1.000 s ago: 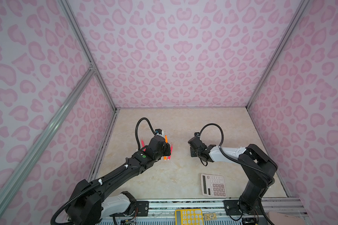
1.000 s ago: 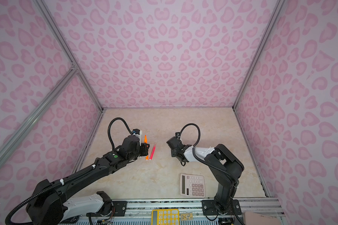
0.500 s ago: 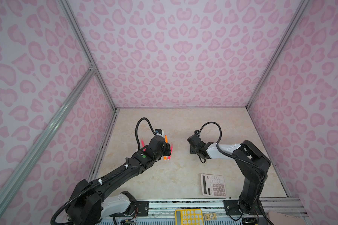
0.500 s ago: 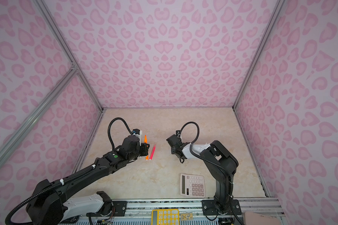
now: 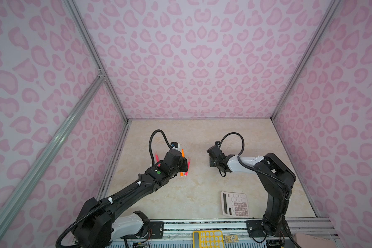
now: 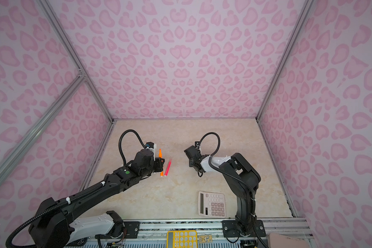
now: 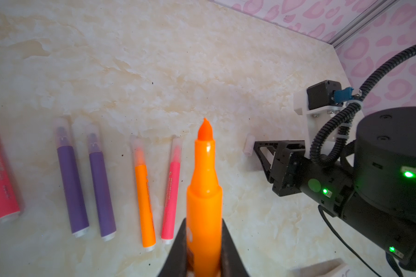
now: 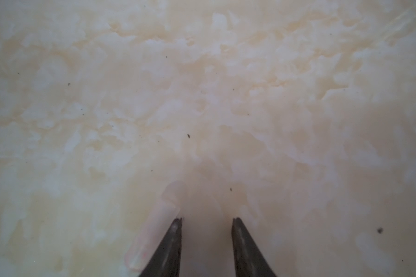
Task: Insert the pens into the pen caps
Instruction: 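Close the right gripper on the translucent cap and lift it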
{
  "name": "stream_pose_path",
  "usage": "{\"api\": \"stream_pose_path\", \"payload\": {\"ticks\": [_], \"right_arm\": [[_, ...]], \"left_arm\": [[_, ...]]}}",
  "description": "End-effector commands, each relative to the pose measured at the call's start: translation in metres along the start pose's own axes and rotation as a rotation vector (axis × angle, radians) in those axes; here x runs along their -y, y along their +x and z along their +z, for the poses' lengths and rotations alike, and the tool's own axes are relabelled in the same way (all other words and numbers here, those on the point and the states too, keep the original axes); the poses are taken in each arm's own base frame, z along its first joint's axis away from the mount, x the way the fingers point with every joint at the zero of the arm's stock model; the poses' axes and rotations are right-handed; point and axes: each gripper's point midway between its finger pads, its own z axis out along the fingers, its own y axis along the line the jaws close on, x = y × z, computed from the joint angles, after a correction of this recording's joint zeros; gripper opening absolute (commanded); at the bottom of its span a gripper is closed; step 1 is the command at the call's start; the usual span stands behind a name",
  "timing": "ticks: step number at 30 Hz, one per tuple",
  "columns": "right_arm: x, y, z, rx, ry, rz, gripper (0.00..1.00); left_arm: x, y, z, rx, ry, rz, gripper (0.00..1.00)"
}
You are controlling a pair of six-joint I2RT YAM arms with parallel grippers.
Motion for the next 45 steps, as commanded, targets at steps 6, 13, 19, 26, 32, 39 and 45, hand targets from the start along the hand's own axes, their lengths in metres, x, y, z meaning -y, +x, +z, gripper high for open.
{"api": "stream_pose_path", "payload": {"ticks": [6, 13, 19, 26, 32, 39, 45], "right_arm": [[0.000, -0.002, -0.001, -0.016, 0.017, -0.020, 0.38], [-0.005, -0.023, -0.025, 0.041, -0.030, 0.007, 0.42], [-0.023, -0.026, -0.025, 0.025, -0.066, -0.014, 0.46], [-0.031, -0.019, -0.010, -0.018, -0.058, -0.026, 0.45], [-0.031, -0.012, -0.001, -0.044, -0.038, -0.036, 0.39], [-0.031, -0.007, 0.008, -0.065, -0.020, -0.044, 0.36], [-0.030, -0.004, 0.011, -0.076, -0.009, -0.045, 0.31]], "left_arm": [[0.005, -0.007, -0.004, 0.015, 0.013, 0.008, 0.03], [0.005, -0.007, -0.005, 0.016, 0.017, 0.006, 0.03], [0.006, -0.007, -0.006, 0.015, 0.022, 0.006, 0.03], [0.006, -0.008, -0.006, 0.018, 0.023, 0.007, 0.03], [0.006, -0.007, -0.007, 0.017, 0.026, 0.007, 0.03], [0.007, -0.008, -0.008, 0.018, 0.028, 0.006, 0.03], [0.007, -0.008, -0.008, 0.017, 0.029, 0.005, 0.03]]}}
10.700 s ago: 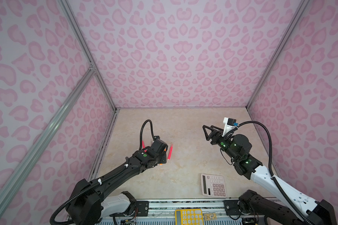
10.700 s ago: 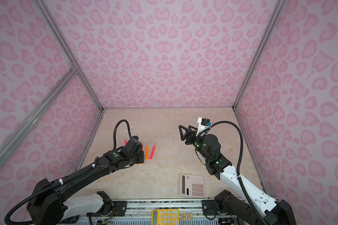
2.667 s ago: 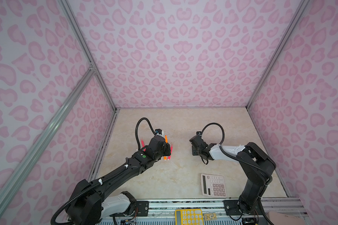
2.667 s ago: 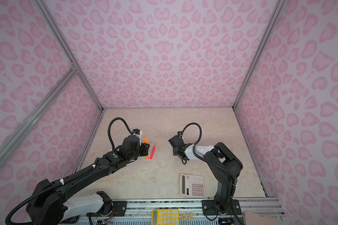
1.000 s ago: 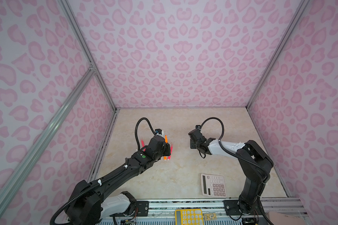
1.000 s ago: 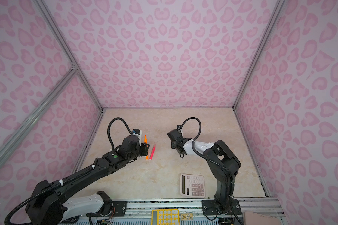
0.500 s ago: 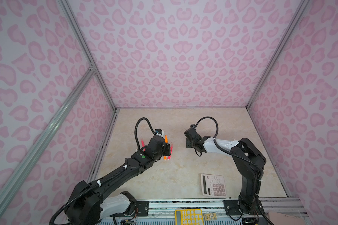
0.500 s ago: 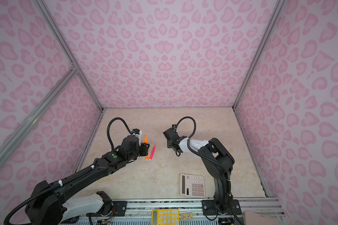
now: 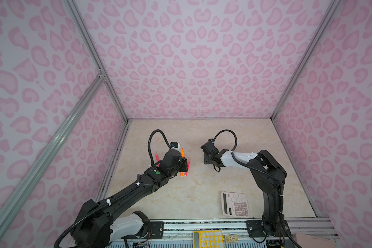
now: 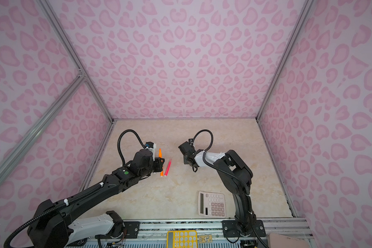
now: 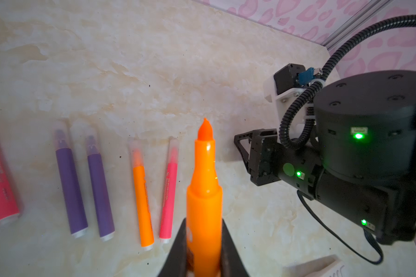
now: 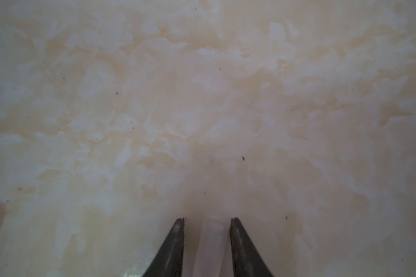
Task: Insert the pens into the pen caps
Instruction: 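Close the right gripper on the translucent cap and lift it, then carry the cap with the right gripper over the orange marker tip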
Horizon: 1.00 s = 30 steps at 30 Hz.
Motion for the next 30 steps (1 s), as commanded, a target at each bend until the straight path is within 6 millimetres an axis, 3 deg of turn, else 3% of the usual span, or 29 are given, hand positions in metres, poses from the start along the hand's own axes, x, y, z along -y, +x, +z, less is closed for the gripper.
{"api": "stream_pose_path", "payload": {"ticks": [1, 17, 26, 30], "right_arm": [[0.004, 0.006, 0.003, -0.020, 0.022, 0.000, 0.30], [0.007, 0.013, 0.003, -0.026, 0.027, 0.005, 0.27], [0.006, 0.010, 0.000, -0.015, 0.015, 0.016, 0.13], [0.006, -0.007, -0.017, 0.040, -0.017, 0.066, 0.09]], "left_arm": [[0.003, -0.006, -0.003, 0.012, 0.010, 0.001, 0.03], [0.004, -0.005, -0.003, 0.008, 0.012, 0.001, 0.03], [0.010, -0.006, -0.004, 0.014, 0.048, 0.005, 0.03], [0.017, -0.005, -0.006, 0.020, 0.091, 0.012, 0.03]]}}
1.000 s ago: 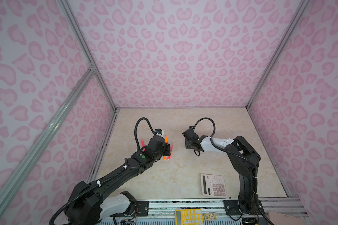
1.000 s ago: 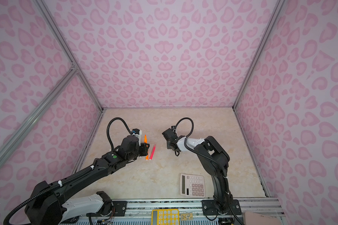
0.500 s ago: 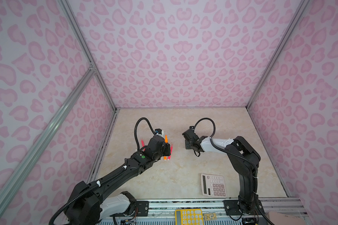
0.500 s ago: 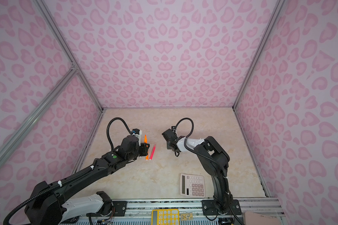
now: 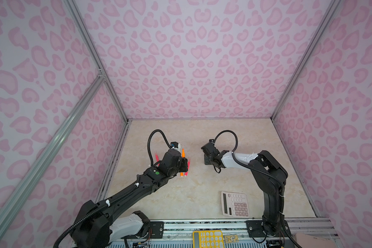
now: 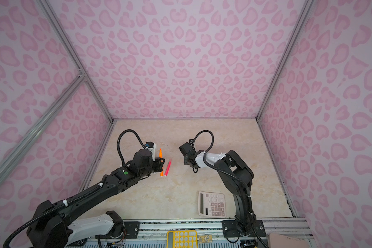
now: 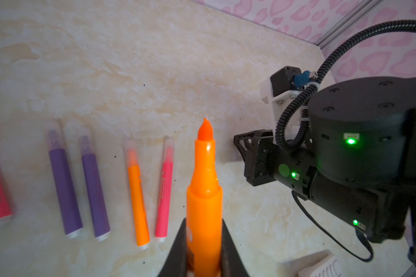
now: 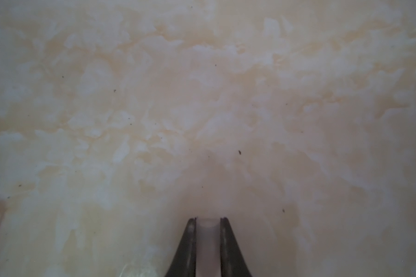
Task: Insert the pens into the pen caps
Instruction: 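Carry the cap with the right gripper over the orange marker tip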
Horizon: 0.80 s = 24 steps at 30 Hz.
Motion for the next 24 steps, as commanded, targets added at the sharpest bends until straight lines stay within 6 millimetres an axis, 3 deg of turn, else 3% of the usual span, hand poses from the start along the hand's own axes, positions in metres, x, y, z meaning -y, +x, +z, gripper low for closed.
{"api": "stream_pose_path", "payload": {"ticks": [1, 7, 10, 19, 24], "right_arm": [[-0.002, -0.018, -0.019, 0.056, -0.036, 0.058, 0.08], [-0.013, -0.082, -0.105, 0.273, -0.244, 0.204, 0.07], [-0.014, -0.097, -0.146, 0.362, -0.370, 0.269, 0.06], [-0.020, -0.092, -0.238, 0.542, -0.680, 0.312, 0.03], [-0.040, -0.076, -0.267, 0.574, -0.751, 0.281, 0.00]], "left_arm": [[0.013, -0.004, -0.003, 0.020, 0.069, 0.011, 0.03], [0.046, -0.002, -0.011, 0.045, 0.212, 0.073, 0.03], [0.070, 0.002, -0.019, 0.058, 0.327, 0.122, 0.03], [0.122, 0.017, -0.038, 0.072, 0.572, 0.238, 0.03], [0.133, 0.024, -0.043, 0.066, 0.616, 0.272, 0.03]]}}
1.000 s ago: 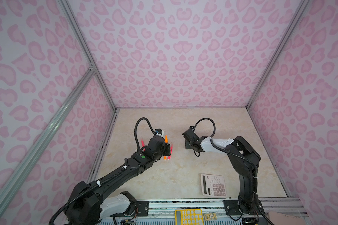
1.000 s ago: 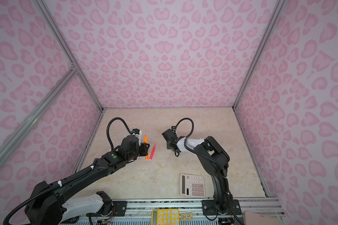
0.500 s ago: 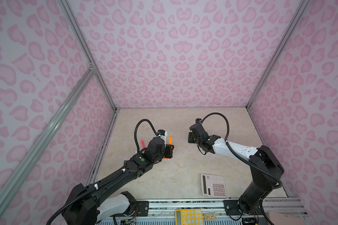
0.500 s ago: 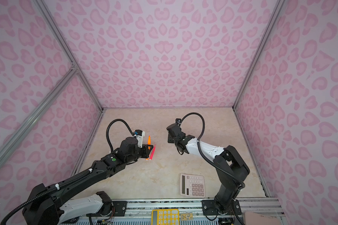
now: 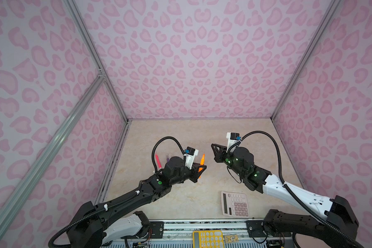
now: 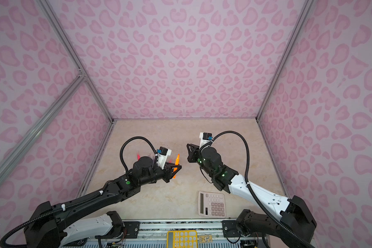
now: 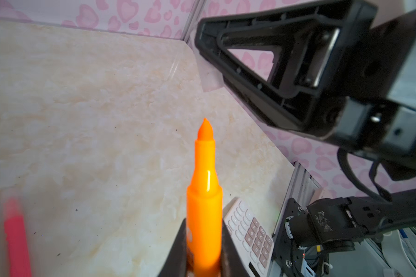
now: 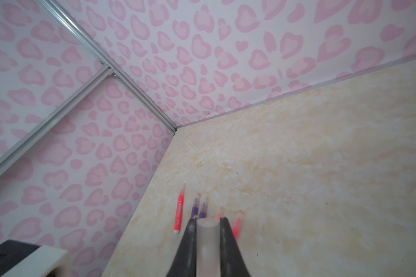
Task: Insert the pens into the pen caps
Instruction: 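Carry the cap with the right gripper over the orange marker tip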
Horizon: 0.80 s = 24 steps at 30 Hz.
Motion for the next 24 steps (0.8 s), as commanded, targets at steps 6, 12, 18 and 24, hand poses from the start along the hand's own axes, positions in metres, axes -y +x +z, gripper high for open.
{"api": "stream_pose_path", "payload": {"ticks": [6, 12, 18, 24], "right_arm": [[-0.028, -0.001, -0.005, 0.056, -0.042, -0.028, 0.00], [-0.026, -0.005, -0.006, 0.073, -0.013, -0.041, 0.00], [-0.026, -0.001, -0.011, 0.078, -0.022, -0.039, 0.00], [-0.033, 0.012, -0.005, 0.048, -0.042, -0.040, 0.00]], "left_arm": [[0.016, -0.005, 0.006, 0.021, 0.059, 0.047, 0.03], [0.016, -0.005, 0.007, 0.021, 0.052, 0.047, 0.03], [0.012, -0.007, 0.004, 0.034, 0.025, 0.049, 0.03], [0.011, -0.007, 0.003, 0.036, 0.022, 0.048, 0.03]]}}
